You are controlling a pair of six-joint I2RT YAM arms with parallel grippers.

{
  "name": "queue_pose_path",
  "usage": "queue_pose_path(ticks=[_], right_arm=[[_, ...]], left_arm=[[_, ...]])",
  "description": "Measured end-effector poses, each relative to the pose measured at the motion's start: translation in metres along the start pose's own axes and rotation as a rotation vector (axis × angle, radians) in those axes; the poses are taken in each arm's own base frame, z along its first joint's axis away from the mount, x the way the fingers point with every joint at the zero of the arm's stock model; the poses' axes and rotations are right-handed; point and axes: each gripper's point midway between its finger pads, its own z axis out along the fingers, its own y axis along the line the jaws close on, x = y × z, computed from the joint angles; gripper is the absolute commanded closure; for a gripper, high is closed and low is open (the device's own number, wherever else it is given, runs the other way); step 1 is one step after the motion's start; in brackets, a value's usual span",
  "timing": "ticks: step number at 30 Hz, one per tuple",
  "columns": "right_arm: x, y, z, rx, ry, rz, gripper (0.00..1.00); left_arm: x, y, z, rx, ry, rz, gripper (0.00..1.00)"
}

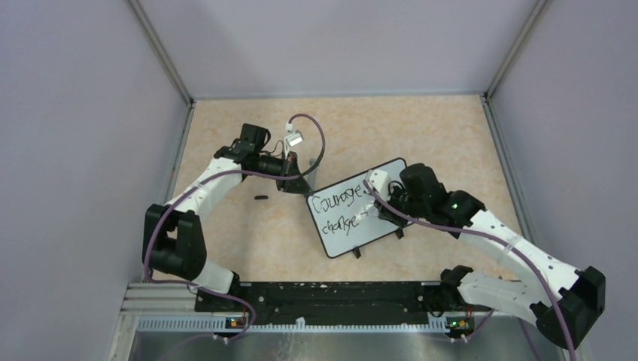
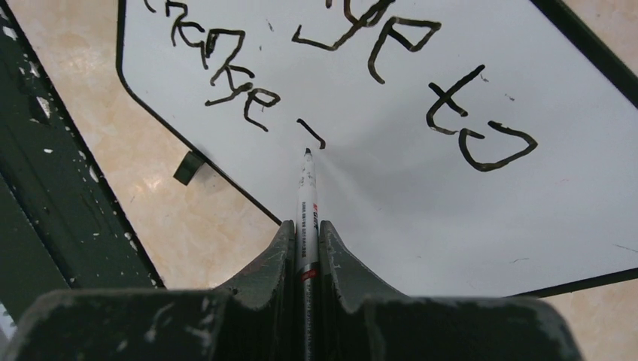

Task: Write a sentence on the whiteboard

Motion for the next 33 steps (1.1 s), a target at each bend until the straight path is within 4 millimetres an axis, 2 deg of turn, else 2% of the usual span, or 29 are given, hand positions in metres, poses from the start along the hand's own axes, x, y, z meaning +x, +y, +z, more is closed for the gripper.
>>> queue_pose_path(ticks=[7,18,27,33], right_arm=[[-0.017,-0.002,-0.004,-0.001,-0.052,-0.001,1.00],[-0.027,-0.014,0.000,0.057,-0.084,0.008,1.00],[-0.013,-0.006,0.005,0.022,-0.050,0.014,1.00],[0.006,0.004,0.010,-0.024,0.006,0.010,1.00]], left_arm=[[0.000,0.000,0.000,0.002,0.000,0.000,1.00],[0.000,0.000,0.000,0.003,0.000,0.000,1.00],[0.000,0.000,0.000,0.000,0.000,0.001,1.00],[0.000,0.000,0.000,0.000,0.000,0.002,1.00]])
